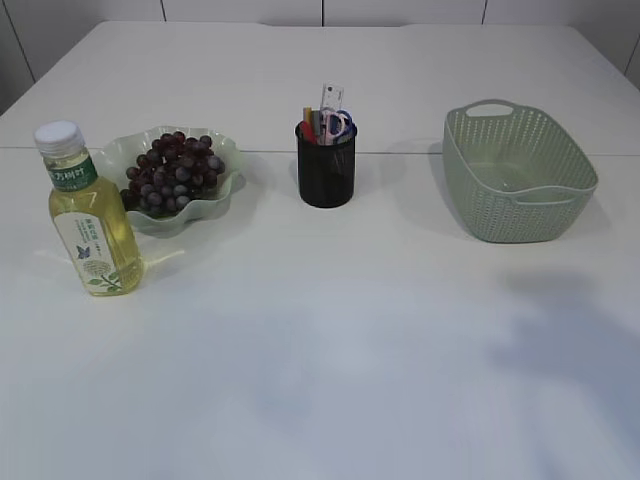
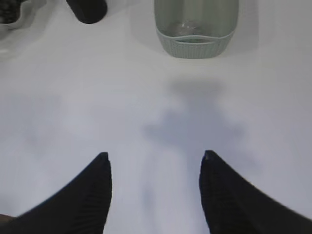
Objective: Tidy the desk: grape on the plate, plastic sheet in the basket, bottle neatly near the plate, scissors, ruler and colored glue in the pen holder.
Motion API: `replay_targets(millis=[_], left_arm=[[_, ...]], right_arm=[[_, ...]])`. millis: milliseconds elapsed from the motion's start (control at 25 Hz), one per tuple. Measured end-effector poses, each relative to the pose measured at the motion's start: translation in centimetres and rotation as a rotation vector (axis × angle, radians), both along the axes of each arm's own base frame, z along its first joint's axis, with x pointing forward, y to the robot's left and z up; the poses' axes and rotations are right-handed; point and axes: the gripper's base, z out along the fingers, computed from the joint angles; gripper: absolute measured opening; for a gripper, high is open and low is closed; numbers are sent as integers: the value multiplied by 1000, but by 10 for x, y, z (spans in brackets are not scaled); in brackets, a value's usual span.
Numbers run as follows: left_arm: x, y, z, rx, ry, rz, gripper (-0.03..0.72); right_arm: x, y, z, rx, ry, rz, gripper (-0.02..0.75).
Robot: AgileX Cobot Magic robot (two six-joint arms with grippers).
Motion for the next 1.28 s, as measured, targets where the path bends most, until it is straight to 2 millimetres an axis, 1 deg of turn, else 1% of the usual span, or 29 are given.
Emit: replay_targets(millis=[120, 200, 280, 440, 600, 680, 800, 880, 960, 1040, 1200, 1280], left_arm=[[-29, 12, -12, -33, -43, -9, 314], [-48, 18, -24, -72, -60, -27, 316], [-63, 22, -37, -102, -66, -51, 317], [-84, 30, -63, -96, -109, -102, 319], [-99, 36, -88, -76, -151, -140, 319], [-103, 37, -100, -66, -165, -159, 319], [-108, 39, -120, -59, -176, -168, 319], [-105, 38, -133, -33, -148, -182, 319], [-102, 37, -139, -10, -136, -191, 319], [-99, 37, -140, -3, -161, -189, 320], [-94, 36, -139, 2, -214, -178, 320], [-92, 36, -140, 1, -229, -175, 320]], right_arm=[[-15, 1, -2, 25, -21, 32, 459], [-25, -1, -9, 19, -21, 51, 459], [-36, -2, -18, 16, -21, 62, 459], [-66, -8, -40, -1, -44, 88, 459], [-102, -15, -62, -6, -114, 103, 459], [-120, -18, -72, -15, -173, 121, 459], [-142, -21, -86, -19, -253, 145, 459], [-155, -24, -94, -24, -310, 154, 459], [-167, -26, -101, -28, -368, 158, 459], [-172, -27, -111, -33, -392, 159, 459], [-167, -27, -123, -66, -366, 171, 459], [-163, -27, -124, -75, -387, 175, 459]])
